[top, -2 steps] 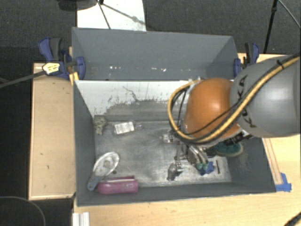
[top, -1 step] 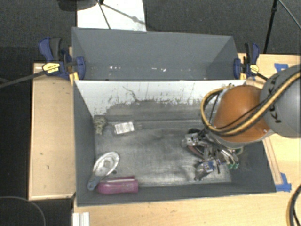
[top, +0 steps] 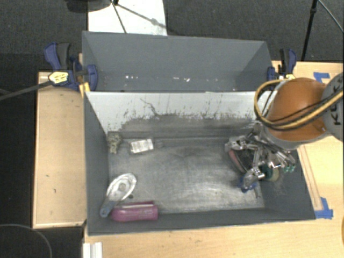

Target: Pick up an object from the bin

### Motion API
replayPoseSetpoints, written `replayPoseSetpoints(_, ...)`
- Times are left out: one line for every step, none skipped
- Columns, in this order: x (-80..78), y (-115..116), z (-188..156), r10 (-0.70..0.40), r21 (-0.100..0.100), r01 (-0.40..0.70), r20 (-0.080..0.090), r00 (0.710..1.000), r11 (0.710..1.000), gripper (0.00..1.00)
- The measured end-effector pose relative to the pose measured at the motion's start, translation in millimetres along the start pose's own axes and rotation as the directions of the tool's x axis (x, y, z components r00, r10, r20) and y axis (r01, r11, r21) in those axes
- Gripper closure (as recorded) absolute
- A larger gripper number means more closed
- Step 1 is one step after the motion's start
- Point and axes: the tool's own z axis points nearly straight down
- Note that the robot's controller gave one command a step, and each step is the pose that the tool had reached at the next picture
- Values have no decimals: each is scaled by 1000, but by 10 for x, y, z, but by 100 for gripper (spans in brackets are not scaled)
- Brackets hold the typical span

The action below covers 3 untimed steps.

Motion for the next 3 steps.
replayPoseSetpoints(-60, -580, -372, -427, -1, 427, 1, 904, 904, 0)
replayPoseSetpoints(10, -391, 294, -649, -7, 649, 18, 761, 761, 0)
replayPoseSetpoints(56, -457, 312, -644, -6, 644, 5, 765, 765, 100)
